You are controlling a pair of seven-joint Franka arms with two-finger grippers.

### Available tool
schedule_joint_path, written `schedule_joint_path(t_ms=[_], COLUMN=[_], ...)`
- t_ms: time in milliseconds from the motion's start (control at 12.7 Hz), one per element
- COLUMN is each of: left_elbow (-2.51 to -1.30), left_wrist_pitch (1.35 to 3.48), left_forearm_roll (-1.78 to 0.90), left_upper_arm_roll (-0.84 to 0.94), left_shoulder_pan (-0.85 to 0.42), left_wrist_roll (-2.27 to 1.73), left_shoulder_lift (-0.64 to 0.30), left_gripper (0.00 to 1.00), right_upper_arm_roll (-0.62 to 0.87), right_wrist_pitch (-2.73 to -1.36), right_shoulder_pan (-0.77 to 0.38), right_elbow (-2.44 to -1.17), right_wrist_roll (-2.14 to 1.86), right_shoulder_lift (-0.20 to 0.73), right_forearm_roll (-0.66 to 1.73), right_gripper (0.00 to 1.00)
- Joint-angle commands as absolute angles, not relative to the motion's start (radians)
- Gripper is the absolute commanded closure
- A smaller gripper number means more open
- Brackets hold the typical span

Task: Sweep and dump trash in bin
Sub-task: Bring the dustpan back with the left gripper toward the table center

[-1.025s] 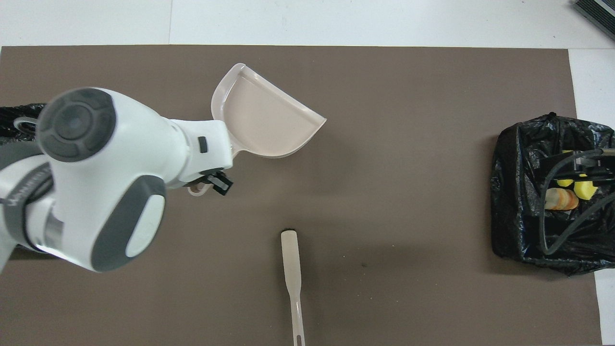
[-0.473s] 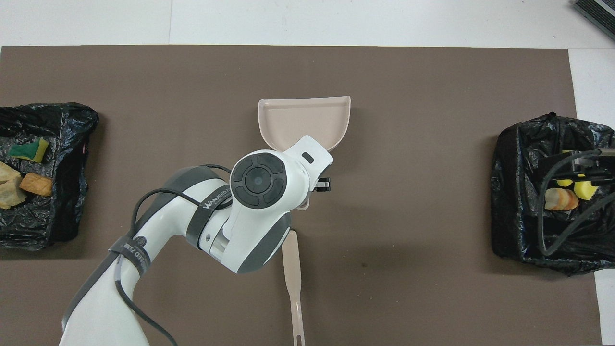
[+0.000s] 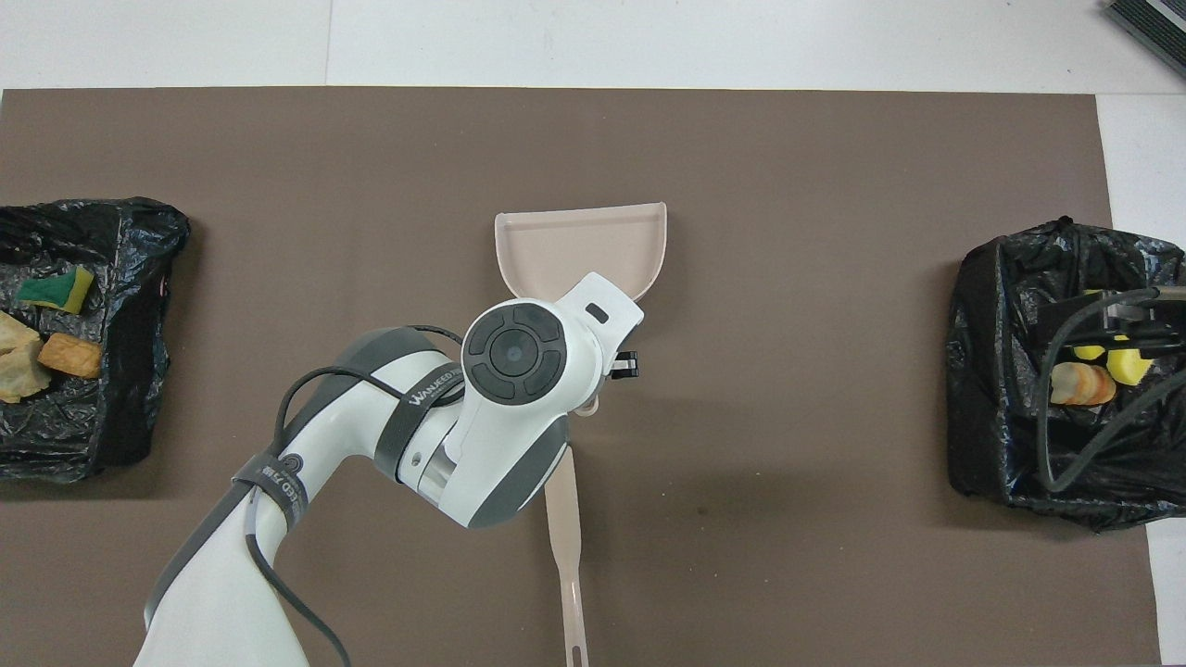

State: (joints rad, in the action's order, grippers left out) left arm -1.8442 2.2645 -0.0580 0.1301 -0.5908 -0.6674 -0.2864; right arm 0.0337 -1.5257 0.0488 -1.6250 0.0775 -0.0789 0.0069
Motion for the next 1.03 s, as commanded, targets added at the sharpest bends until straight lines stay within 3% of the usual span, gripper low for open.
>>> schedule_joint_path(t_ms=[0,237,394,552,946], left_elbow=[-1.865,-1.855,-1.853,-1.853,-1.847], left_wrist_pitch=[2.272,2.275,2.281,2.276,2.188], left_forearm_roll=[-0.061,-0.058,-0.060,-0.058,-0.054], left_upper_arm_roll=[0.109,0.109,0.109,0.109,0.095], left_shoulder_pan=[-0.636,-0.637,-0.630,-0.617,-0.476], left_wrist_roll=[-0.692,-0.704,-0.724,-0.726,-0.683], left_shoulder_lift=[-0.299,-0.313,-0.314,-0.311,-0.201], left_gripper=[1.00,0.97,0.00,0.00,0.00], right_upper_arm_roll=[-0.008,-0.005,0.000,0.002,0.003], right_wrist_pitch=[-1.499,-1.506,-1.508,-1.511,-1.589], right_shoulder_pan=[0.014,0.014,0.011,0.009,0.009], right_elbow=[-1.600,-1.597,-1.598,-1.601,-1.617], right_wrist_roll=[0.086,0.086,0.087,0.092,0.091], right_shoulder_lift=[-0.068,-0.060,-0.063,-0.063,-0.066], right_forearm_roll=[-0.005,0.002,0.012,0.014,0.014], right_gripper=[0.00,0.00,0.00,0.00,0.00])
